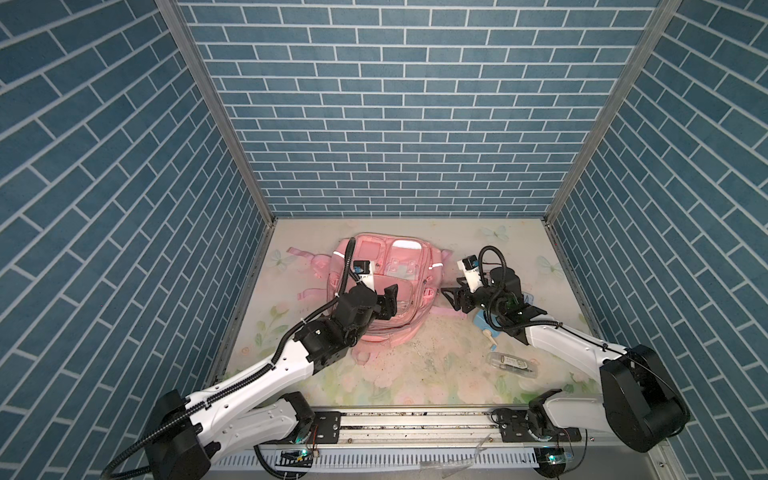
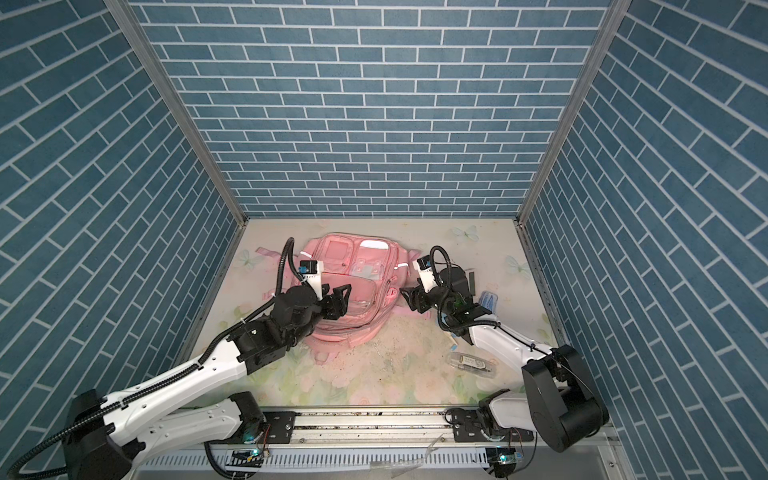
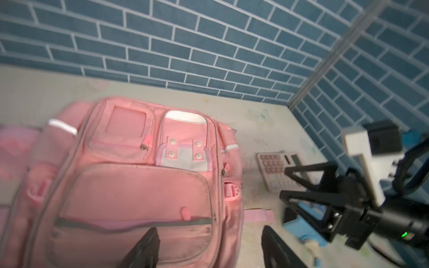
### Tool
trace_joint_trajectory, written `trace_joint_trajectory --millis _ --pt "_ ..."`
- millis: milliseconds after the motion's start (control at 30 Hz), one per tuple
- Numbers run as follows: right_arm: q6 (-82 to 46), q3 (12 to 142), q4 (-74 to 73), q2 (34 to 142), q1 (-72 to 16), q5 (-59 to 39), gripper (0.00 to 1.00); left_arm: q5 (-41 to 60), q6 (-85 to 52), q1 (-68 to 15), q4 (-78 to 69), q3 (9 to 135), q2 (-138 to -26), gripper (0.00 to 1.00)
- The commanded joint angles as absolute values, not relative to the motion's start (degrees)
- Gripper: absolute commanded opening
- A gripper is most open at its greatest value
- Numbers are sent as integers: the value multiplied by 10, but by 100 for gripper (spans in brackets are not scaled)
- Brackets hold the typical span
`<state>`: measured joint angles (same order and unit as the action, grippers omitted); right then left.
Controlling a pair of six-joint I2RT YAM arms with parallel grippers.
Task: Pack the student bag
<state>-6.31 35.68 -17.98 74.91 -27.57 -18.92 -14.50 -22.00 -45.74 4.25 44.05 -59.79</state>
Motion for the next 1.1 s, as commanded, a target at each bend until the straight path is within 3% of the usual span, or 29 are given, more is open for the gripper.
trace_joint_trajectory --millis 0,167,467,733,1067 --pt "-82 373 -174 756 -274 -194 74 -27 101 -438 115 473 -633 71" --pt "-77 379 -177 756 -274 -187 75 -21 266 -426 160 485 -693 70" --pt "-54 371 -203 746 -274 -205 74 43 397 -386 181 494 -777 70" --pt "-47 353 -246 750 -276 -223 72 67 429 -377 150 500 -833 70" --pt "-26 343 -262 757 -286 -249 67 -8 386 -378 28 492 -895 66"
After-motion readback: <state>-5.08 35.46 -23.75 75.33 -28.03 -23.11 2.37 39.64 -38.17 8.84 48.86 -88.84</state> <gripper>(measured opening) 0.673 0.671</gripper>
